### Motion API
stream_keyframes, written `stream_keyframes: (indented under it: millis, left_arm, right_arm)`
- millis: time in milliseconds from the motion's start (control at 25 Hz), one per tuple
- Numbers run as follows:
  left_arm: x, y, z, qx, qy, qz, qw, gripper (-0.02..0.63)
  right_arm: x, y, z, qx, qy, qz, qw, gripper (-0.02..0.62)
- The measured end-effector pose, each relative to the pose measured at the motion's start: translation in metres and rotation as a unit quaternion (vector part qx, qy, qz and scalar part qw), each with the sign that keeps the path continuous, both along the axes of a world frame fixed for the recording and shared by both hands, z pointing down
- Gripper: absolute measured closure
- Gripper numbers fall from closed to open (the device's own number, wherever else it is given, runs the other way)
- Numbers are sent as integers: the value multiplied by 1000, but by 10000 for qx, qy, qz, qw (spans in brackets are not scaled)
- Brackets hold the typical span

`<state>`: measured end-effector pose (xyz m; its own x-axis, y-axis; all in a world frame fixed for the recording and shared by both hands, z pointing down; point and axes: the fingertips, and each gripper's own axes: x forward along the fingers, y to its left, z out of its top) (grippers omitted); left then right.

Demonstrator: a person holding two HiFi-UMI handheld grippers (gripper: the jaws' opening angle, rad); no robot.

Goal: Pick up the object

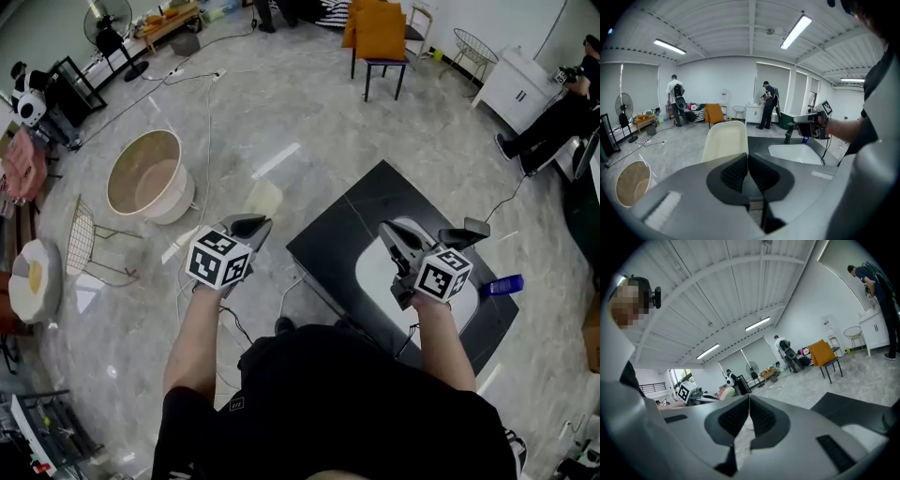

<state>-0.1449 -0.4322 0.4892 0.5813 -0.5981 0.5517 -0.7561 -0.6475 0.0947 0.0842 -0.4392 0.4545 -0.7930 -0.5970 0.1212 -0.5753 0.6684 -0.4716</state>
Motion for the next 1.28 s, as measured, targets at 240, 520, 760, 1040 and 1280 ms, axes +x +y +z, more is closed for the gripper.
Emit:
stream_keyframes:
  millis: [240,520,760,1040,1280]
  left_arm:
    - [-31,1,-38,511,270,-338,9978,583]
    - [-50,10,-63,850,403,-432,9946,583]
    - [-67,17,-86,1163,558,-632,9896,583]
    - [-92,14,-110,1575,861,-1235,9760,583]
    - [-100,-1,-106,1618,1006,-1526,9698,583]
  right_arm:
    - [-8,-4,-7,122,106,31,9999,583]
    - [-15,-9,-29,457,217,40,9987,583]
    - [-16,-9,-49,774,243,120,9966,583]
    - [-14,-9,-68,1074,275,302,9934,583]
    - [-11,-16,-76,1075,15,572,9926,583]
